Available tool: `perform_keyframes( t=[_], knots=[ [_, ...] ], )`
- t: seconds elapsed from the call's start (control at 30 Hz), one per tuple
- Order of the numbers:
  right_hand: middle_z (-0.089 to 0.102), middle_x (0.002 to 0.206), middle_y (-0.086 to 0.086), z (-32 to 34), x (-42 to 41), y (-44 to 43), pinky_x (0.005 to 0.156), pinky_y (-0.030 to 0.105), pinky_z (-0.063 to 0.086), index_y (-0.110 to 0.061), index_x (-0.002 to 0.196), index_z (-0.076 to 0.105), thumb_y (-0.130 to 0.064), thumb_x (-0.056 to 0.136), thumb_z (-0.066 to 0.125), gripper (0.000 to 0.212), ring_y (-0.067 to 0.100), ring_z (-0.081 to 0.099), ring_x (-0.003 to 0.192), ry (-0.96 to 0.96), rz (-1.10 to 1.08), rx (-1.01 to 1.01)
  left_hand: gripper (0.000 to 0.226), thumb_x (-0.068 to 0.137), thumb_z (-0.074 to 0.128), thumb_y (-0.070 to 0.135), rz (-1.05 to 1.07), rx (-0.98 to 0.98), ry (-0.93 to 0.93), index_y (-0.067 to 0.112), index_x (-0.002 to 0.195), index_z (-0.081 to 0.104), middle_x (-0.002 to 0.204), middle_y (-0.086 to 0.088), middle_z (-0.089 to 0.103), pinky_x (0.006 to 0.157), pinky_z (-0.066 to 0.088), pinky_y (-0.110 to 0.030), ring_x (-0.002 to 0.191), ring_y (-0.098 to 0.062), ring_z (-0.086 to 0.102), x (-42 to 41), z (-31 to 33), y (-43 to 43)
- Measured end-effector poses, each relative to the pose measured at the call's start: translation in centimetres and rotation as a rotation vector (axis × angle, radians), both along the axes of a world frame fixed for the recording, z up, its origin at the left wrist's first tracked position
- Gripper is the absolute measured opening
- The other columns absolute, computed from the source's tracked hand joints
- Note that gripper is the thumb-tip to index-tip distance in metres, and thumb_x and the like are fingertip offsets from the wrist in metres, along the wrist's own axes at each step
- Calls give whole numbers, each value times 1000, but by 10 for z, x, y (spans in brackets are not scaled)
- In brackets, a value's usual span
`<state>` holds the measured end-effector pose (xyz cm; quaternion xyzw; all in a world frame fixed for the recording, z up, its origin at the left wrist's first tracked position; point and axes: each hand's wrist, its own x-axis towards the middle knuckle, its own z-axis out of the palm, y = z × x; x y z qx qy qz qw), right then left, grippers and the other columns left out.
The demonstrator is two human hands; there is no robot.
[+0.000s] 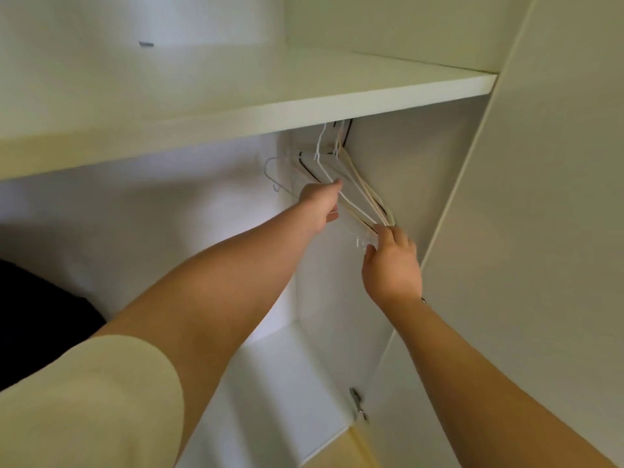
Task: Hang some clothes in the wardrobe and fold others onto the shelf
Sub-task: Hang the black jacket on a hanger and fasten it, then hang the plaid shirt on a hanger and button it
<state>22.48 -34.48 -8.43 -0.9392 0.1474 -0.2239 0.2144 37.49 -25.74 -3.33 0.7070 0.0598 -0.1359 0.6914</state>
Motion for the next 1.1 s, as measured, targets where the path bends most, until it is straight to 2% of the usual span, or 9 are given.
perform_keyframes(
  t=[0.13,0.27,0.37,0.47,0.57,0.67,0.8,0.97,1.1],
  knots=[
    [41,148,5,12,9,-19,95,41,42,-14,146,38,-14,98,47,49,33,40,124,101,3,-146,32,95,63,33,-1,-147,70,11,118,63,116,-5,64,66,53,-30,104,-20,62,15,-2,-15],
    [29,158,-2,15,18,-27,95,40,42,-15,153,25,-15,99,45,58,31,37,127,201,49,-235,10,96,61,22,23,-277,89,13,98,64,106,-3,67,64,53,-27,98,-17,65,19,4,-20],
    [25,160,0,18,20,-29,95,40,42,-13,156,18,-13,99,46,63,31,38,127,202,51,-248,8,96,59,10,50,-385,84,7,102,65,96,-5,69,69,57,-27,92,-17,69,13,13,-18],
    [36,156,4,26,21,-26,94,39,43,-10,154,26,-9,97,46,60,33,41,125,121,38,-203,11,95,60,4,40,-459,32,8,105,61,97,-8,70,73,59,-29,92,-19,71,0,28,-9],
    [48,147,6,29,13,-18,93,40,44,-11,149,38,-8,95,47,55,34,46,119,18,19,-171,6,97,56,6,13,-480,16,8,96,62,97,-9,69,77,59,-32,92,-21,70,-21,38,5],
    [61,128,8,21,-14,-8,83,41,46,-12,137,53,-14,93,54,43,37,52,107,-102,-56,-130,10,99,53,10,-17,-477,43,3,97,60,99,-12,68,79,60,-35,89,-25,70,-53,37,21],
    [68,106,12,5,-76,7,75,42,47,-9,127,58,-24,93,57,36,38,55,95,-151,-261,-174,12,101,51,12,-151,-440,143,5,92,55,104,-18,66,81,61,-39,94,-33,72,-113,19,36],
    [69,95,6,-26,-189,18,73,40,44,-14,102,70,-35,92,54,29,35,54,95,124,-498,-261,18,102,47,12,-379,-332,350,10,85,52,90,-17,71,77,62,-39,92,-32,74,-208,-39,30],
    [67,100,-1,-55,-290,41,80,40,39,-21,98,72,-41,93,52,29,29,51,103,410,-650,-159,20,103,46,12,-582,-198,587,7,86,54,87,-17,71,75,62,-36,82,-29,75,-294,-99,9]
  ],
)
